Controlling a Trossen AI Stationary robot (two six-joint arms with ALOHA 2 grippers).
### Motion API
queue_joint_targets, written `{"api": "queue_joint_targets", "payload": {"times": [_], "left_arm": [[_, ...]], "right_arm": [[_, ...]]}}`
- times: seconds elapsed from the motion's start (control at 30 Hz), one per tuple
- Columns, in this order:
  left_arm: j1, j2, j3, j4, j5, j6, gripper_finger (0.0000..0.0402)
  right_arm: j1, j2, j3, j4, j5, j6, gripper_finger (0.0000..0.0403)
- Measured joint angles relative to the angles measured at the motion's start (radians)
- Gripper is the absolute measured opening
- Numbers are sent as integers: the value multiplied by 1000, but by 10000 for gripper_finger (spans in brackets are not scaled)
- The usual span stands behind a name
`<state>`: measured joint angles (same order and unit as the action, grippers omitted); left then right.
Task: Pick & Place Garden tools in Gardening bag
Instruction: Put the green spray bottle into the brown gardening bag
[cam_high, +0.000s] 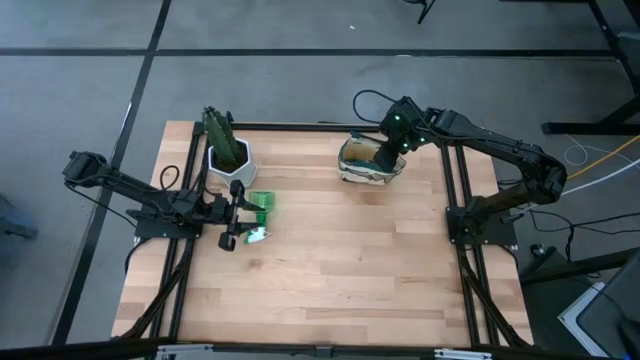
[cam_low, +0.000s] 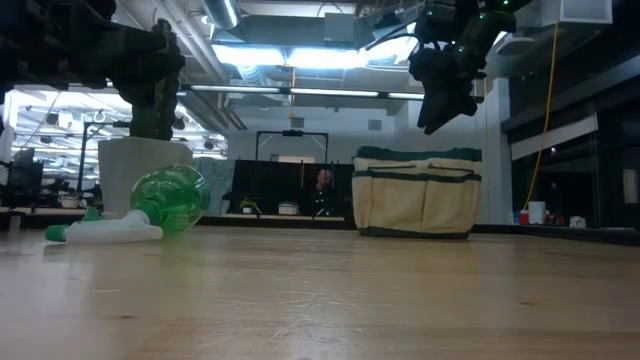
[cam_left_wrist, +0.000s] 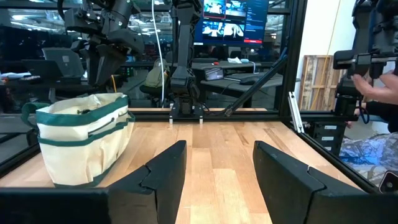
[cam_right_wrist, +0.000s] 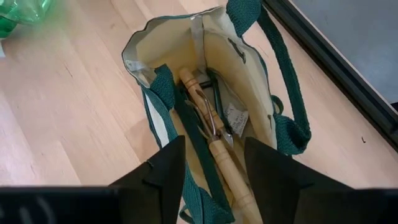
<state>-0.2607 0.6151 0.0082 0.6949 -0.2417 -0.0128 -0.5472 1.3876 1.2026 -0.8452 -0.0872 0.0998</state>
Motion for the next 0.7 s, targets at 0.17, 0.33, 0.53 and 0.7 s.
{"api": "queue_joint_targets", "payload": {"times": [0.17,0.33,0.53,0.7], "left_arm": [[0,0,0,0,0,0,182],[0,0,0,0,0,0,182],[0,0,0,0,0,0,182],[0,0,0,0,0,0,182]], "right_arm": [[0,0,0,37,-24,26,167],[0,0,0,122,-113,38,167],[32,0,0,208,-179,24,167],[90,0,0,325,-179,23,167]]}}
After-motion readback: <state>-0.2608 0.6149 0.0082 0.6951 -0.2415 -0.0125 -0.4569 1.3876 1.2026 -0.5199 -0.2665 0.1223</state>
